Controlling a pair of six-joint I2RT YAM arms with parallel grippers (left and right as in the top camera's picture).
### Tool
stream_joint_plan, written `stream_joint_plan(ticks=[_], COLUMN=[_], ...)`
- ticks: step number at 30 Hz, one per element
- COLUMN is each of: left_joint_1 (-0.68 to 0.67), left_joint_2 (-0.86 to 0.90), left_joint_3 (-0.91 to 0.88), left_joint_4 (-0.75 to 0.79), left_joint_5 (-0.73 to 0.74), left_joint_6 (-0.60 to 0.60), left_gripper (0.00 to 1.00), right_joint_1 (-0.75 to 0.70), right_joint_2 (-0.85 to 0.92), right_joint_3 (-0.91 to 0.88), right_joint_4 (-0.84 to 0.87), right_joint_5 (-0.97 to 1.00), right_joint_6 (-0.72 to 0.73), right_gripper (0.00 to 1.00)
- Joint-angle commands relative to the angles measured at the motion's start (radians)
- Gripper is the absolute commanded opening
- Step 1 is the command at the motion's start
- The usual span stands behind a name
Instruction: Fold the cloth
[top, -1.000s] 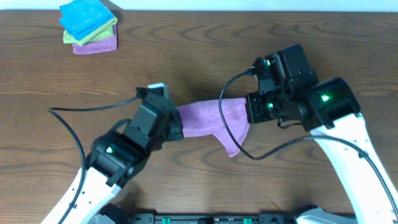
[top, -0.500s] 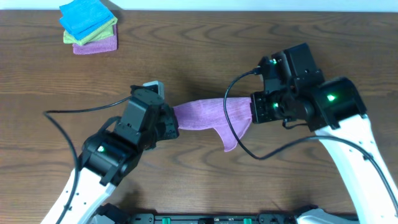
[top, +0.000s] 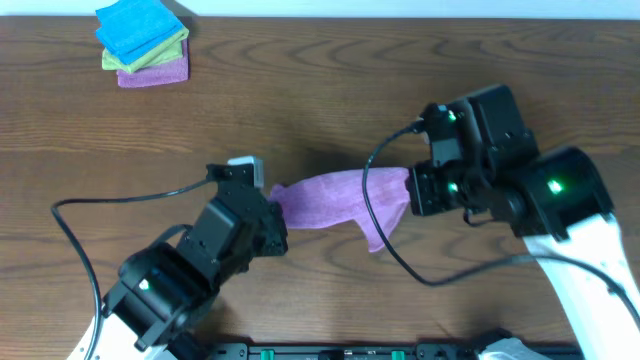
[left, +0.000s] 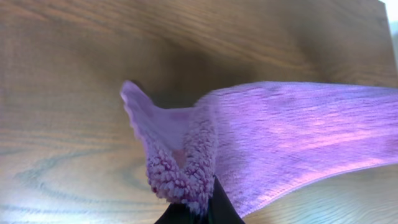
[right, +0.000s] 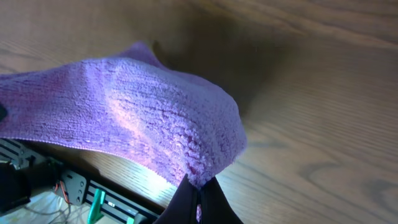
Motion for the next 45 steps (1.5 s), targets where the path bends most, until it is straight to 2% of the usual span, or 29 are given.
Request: stream_joint_plan(ticks=[1, 7, 13, 22, 31, 36, 45], left_joint_1=[-0.068, -0.251, -0.344, -0.328, -0.248, -0.171, -0.044], left_joint_2=[-0.026, -0.09, -0.107, -0.073, 0.038, 0.084, 0.205], left_joint_3=[0.023, 0.023, 0.023, 0.022, 0.022, 0.022, 0.022], left_joint_4=[-0.028, -0.072, -0.165, -0.173, -0.152, -0.11, -0.028], left_joint_5=[-0.12, -0.341, -0.483, -0.52, -0.516, -0.488, -0.524], left_joint_6=[-0.071, -0.139, -0.193, -0.193, -0.188, -0.14, -0.062], left_gripper=[0.06, 0.06, 0.06, 0.06, 0.06, 0.06, 0.06], right_joint_1=[0.008, 0.008, 0.008, 0.008, 0.007, -0.005, -0.062], right_joint_2=[-0.073, -0.173, -0.255, -0.224, -0.151, -0.112, -0.076], right_joint_3=[-0.004, -0.06, -0.178, -0.267, -0.325, -0.329, -0.33], right_joint_4=[-0.018, -0.032, 0.004, 0.08, 0.156, 0.194, 0.245], right_joint_5=[0.058, 0.112, 0.134, 0.125, 0.115, 0.115, 0.116], right_joint_6=[0.015, 0.031, 0.03, 0.042, 0.046, 0.045, 0.045], right_gripper=[0.01, 0.02, 0.02, 0.01, 0.01, 0.02, 0.02])
